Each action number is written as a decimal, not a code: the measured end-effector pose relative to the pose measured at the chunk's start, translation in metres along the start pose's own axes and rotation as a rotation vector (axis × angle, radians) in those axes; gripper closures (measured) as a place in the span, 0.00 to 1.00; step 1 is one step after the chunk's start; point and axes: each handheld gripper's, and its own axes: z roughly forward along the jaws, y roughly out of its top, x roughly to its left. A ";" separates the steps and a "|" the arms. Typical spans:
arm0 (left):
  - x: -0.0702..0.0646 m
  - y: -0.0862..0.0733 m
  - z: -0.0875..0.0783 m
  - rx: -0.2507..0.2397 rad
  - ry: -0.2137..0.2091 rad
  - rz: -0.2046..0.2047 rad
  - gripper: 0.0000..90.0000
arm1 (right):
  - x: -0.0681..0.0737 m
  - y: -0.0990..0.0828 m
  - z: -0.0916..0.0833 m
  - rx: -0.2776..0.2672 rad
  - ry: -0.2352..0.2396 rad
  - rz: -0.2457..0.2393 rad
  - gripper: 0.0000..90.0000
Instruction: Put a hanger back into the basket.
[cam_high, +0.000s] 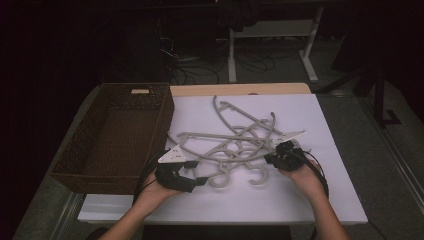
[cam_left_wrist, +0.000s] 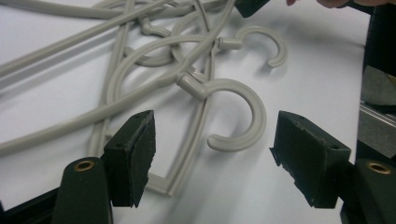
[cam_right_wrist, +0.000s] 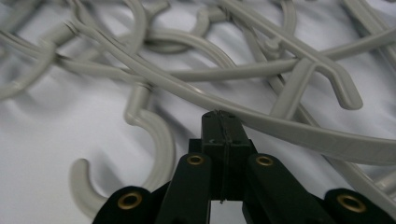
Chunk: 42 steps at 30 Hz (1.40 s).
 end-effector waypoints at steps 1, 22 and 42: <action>0.001 0.004 0.002 0.004 0.009 -0.001 0.33 | 0.001 -0.002 -0.006 -0.031 0.016 0.005 0.99; 0.037 0.031 0.065 0.282 0.188 0.133 0.41 | 0.003 -0.039 -0.045 -0.154 0.067 0.055 0.43; 0.037 0.031 0.077 0.322 0.146 0.266 0.69 | 0.002 -0.040 -0.047 -0.202 0.084 0.075 0.43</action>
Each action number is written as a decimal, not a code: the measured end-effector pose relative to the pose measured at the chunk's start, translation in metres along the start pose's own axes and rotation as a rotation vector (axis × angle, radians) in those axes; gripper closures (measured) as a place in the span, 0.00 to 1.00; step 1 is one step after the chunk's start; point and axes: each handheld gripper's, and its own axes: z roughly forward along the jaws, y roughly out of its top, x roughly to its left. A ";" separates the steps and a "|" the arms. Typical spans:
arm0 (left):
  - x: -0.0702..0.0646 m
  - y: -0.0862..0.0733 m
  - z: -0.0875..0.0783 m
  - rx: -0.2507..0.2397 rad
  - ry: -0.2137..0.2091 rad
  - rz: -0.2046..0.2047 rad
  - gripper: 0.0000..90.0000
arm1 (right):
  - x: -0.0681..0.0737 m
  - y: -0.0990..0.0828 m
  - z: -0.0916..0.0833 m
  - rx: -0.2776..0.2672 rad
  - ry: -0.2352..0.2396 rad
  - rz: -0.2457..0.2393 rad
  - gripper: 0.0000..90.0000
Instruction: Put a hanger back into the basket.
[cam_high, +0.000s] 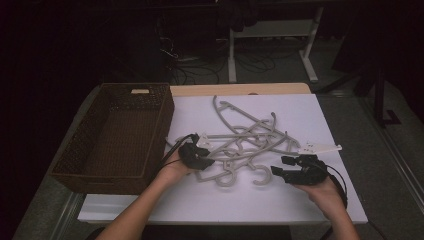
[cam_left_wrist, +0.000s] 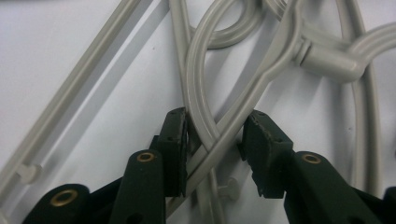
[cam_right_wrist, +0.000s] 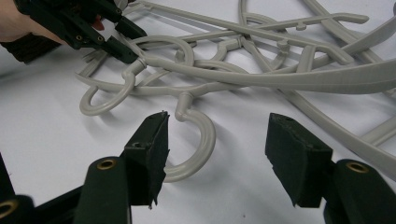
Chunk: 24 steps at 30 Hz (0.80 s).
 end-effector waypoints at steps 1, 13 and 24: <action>0.000 0.000 0.000 0.003 0.000 0.012 0.70 | 0.000 0.000 0.000 0.001 -0.002 -0.002 0.43; -0.002 0.003 -0.004 0.001 -0.002 0.046 0.76 | -0.005 -0.001 -0.005 -0.028 -0.012 0.012 0.44; 0.002 0.012 -0.020 -0.056 -0.021 0.024 0.83 | -0.006 -0.002 -0.005 -0.038 -0.015 0.019 0.44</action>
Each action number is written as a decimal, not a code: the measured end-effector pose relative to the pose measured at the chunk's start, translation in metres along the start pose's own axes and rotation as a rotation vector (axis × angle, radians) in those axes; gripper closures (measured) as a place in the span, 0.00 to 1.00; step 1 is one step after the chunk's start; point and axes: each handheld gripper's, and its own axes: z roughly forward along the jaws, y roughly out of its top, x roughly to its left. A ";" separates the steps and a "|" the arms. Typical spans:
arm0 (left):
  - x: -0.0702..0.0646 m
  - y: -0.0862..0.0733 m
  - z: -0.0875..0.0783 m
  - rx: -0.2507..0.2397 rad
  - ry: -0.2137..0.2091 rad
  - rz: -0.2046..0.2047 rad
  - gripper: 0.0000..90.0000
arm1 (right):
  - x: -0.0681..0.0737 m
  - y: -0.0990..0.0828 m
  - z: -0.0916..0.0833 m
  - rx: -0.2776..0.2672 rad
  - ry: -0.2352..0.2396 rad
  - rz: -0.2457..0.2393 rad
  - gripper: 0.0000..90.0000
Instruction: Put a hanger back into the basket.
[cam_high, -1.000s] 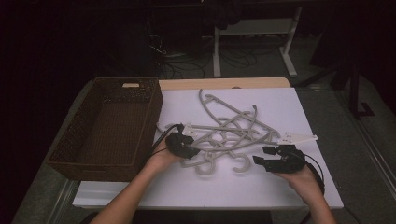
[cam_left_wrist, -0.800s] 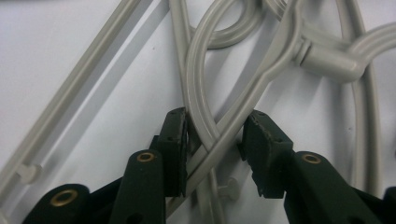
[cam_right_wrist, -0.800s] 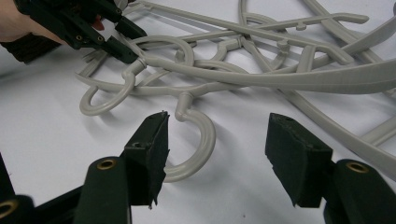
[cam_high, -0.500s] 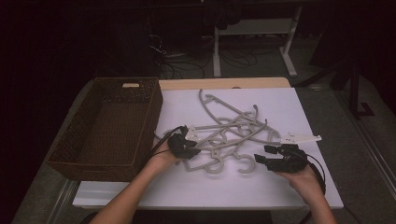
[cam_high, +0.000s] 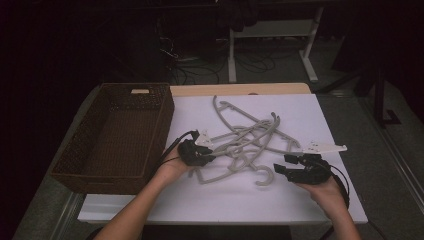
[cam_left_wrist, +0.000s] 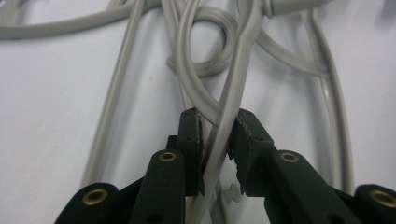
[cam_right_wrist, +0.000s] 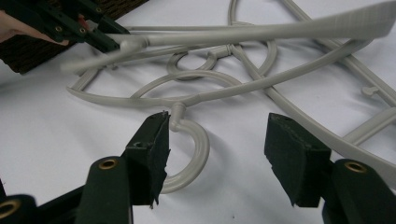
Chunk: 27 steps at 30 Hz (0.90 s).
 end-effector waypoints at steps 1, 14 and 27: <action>0.000 0.001 -0.001 -0.001 0.003 0.000 0.84 | 0.000 0.000 0.000 0.000 0.000 0.001 0.44; 0.005 0.015 -0.017 -0.055 0.014 -0.028 0.91 | -0.001 -0.001 0.001 0.003 -0.003 0.005 0.44; 0.020 0.055 -0.067 -0.130 0.014 -0.094 0.91 | -0.001 -0.001 0.002 -0.001 -0.002 0.000 0.43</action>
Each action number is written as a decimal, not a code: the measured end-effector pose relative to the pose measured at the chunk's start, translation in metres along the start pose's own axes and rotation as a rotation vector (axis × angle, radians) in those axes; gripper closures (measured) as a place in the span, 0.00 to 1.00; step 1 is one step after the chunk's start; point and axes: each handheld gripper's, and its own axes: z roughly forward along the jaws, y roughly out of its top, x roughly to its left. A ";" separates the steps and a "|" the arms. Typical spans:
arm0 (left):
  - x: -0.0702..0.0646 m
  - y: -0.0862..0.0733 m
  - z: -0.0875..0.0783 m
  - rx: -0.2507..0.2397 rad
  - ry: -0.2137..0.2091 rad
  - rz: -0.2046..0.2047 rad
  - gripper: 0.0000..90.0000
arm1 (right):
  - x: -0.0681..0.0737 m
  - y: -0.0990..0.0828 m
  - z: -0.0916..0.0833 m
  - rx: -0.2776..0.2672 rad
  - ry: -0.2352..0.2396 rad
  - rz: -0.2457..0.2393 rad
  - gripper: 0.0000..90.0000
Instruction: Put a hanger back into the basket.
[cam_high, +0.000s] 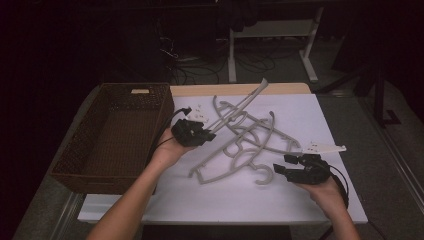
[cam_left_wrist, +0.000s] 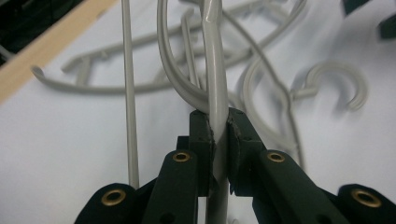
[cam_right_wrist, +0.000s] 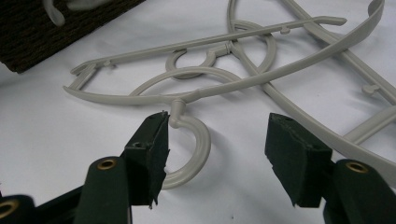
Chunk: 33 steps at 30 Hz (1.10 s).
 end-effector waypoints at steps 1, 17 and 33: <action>0.001 0.006 -0.007 -0.001 0.003 0.004 0.91 | 0.000 0.000 0.000 0.000 0.001 0.000 0.43; 0.034 0.003 -0.116 -0.003 0.052 0.003 0.91 | 0.004 0.001 0.003 0.001 0.008 -0.010 0.37; 0.083 -0.087 -0.176 0.104 0.194 -0.099 0.91 | 0.002 -0.002 0.008 -0.009 -0.033 -0.049 0.09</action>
